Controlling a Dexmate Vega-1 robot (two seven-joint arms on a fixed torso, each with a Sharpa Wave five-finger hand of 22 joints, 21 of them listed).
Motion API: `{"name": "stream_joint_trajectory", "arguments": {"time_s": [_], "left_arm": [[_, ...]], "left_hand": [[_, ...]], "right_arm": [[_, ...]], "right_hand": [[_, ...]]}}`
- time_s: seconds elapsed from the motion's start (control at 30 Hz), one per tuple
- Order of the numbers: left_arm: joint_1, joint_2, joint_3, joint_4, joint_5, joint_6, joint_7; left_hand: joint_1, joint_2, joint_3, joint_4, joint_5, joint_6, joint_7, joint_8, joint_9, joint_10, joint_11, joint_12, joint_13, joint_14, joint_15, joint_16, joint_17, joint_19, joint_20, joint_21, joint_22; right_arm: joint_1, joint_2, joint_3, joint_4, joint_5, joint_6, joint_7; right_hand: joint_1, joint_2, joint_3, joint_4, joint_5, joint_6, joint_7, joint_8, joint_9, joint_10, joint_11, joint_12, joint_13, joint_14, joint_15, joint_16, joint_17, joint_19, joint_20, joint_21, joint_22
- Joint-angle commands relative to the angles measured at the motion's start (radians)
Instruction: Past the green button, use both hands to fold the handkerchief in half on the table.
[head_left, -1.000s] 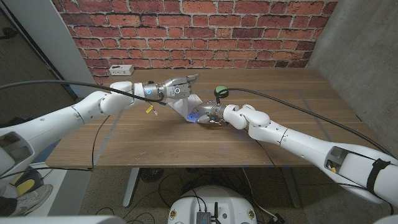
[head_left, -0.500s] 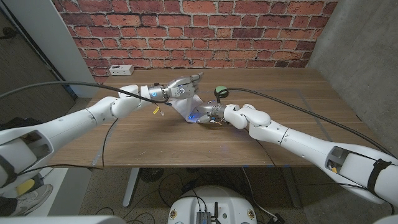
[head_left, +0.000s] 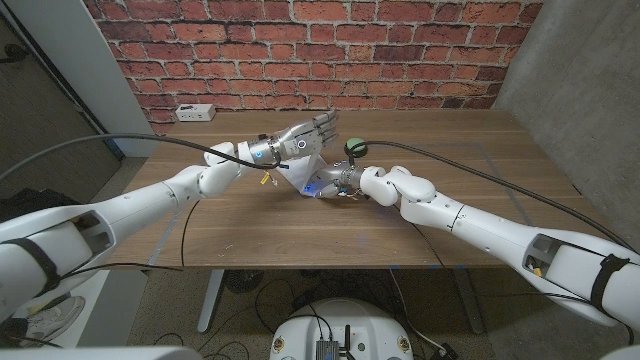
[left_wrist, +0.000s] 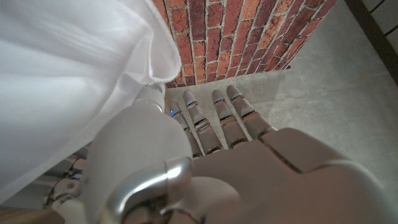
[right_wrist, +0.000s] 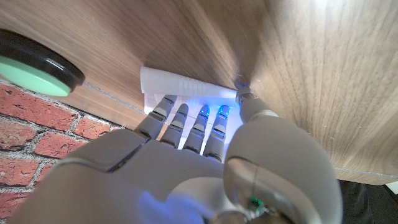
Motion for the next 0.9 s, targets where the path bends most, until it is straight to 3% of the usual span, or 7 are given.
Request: {"name": "stream_joint_trajectory", "arguments": {"time_s": [0.03,0.2,0.3,0.5,0.53,0.9], "left_arm": [[0.011,-0.072,0.025,0.079,-0.061,0.197,0.071],[0.017,-0.076,0.031,0.066,-0.084,0.231,0.079],[0.027,-0.083,0.029,0.058,-0.107,0.251,0.091],[0.053,-0.082,0.023,0.021,-0.154,0.263,0.115],[0.059,-0.083,0.022,0.019,-0.158,0.269,0.119],[0.09,-0.067,0.009,-0.016,-0.166,0.289,0.107]], "left_hand": [[0.002,-0.003,0.008,-0.016,0.011,-0.023,0.0,0.001,0.002,-0.027,0.0,-0.003,0.001,-0.015,-0.178,0.0,0.002,-0.008,0.004,-0.006,-0.001],[-0.023,-0.007,-0.002,-0.005,0.013,-0.036,0.001,0.003,0.003,-0.037,0.002,0.001,0.002,-0.02,-0.17,0.004,0.003,-0.01,0.01,-0.006,-0.001],[-0.083,0.049,-0.003,0.041,0.014,-0.043,-0.001,0.012,0.005,-0.04,0.002,0.012,0.005,-0.025,-0.173,0.008,0.006,-0.012,0.013,-0.005,0.001],[-0.104,0.073,0.002,0.059,0.011,-0.038,-0.001,0.016,0.005,-0.036,0.002,0.016,0.005,-0.02,-0.172,0.012,0.006,-0.008,0.008,-0.002,0.001],[-0.128,0.08,0.001,0.076,0.006,-0.032,0.0,0.019,0.005,-0.031,0.002,0.019,0.006,-0.017,-0.172,0.012,0.006,-0.008,0.005,0.0,0.001],[-0.132,0.079,0.002,0.077,0.004,-0.029,-0.001,0.02,0.005,-0.028,0.002,0.02,0.005,-0.019,-0.175,0.011,0.005,-0.008,0.005,0.0,0.001]], "right_arm": [[0.008,0.0,-0.003,0.007,0.0,0.005,0.01],[0.009,0.003,-0.003,0.009,0.0,0.005,0.01],[0.009,0.002,-0.002,0.009,0.002,0.005,0.01],[0.005,-0.003,0.003,-0.011,-0.003,-0.003,0.003],[0.002,-0.006,0.006,-0.018,-0.004,-0.007,0.001],[-0.031,-0.05,0.058,-0.12,-0.037,-0.071,-0.037]], "right_hand": [[0.001,-0.015,-0.004,-0.002,0.006,0.001,0.01,0.007,0.006,-0.002,0.008,-0.002,-0.001,-0.001,-0.058,-0.002,0.0,0.001,0.006,0.005,0.0],[0.002,-0.019,-0.007,-0.002,0.007,-0.001,0.011,0.007,0.006,-0.005,0.011,-0.002,-0.001,-0.004,-0.057,-0.004,-0.001,0.001,0.007,0.005,0.0],[0.002,-0.02,-0.007,-0.002,0.007,-0.001,0.012,0.007,0.006,-0.005,0.01,-0.002,-0.001,-0.004,-0.057,-0.004,-0.002,0.001,0.008,0.005,0.0],[0.001,-0.016,-0.009,0.003,0.008,-0.001,0.012,0.008,0.006,-0.006,0.01,-0.001,-0.001,-0.005,-0.058,-0.004,-0.001,0.0,0.008,0.004,0.0],[0.0,-0.016,-0.01,0.004,0.008,-0.001,0.01,0.008,0.006,-0.005,0.012,0.0,-0.001,-0.005,-0.058,-0.004,-0.001,0.0,0.008,0.004,0.0],[-0.011,-0.022,-0.018,0.011,0.008,-0.001,0.012,0.009,0.006,-0.003,0.02,0.003,-0.001,0.0,-0.055,-0.002,0.0,0.002,0.01,0.005,0.0]]}}
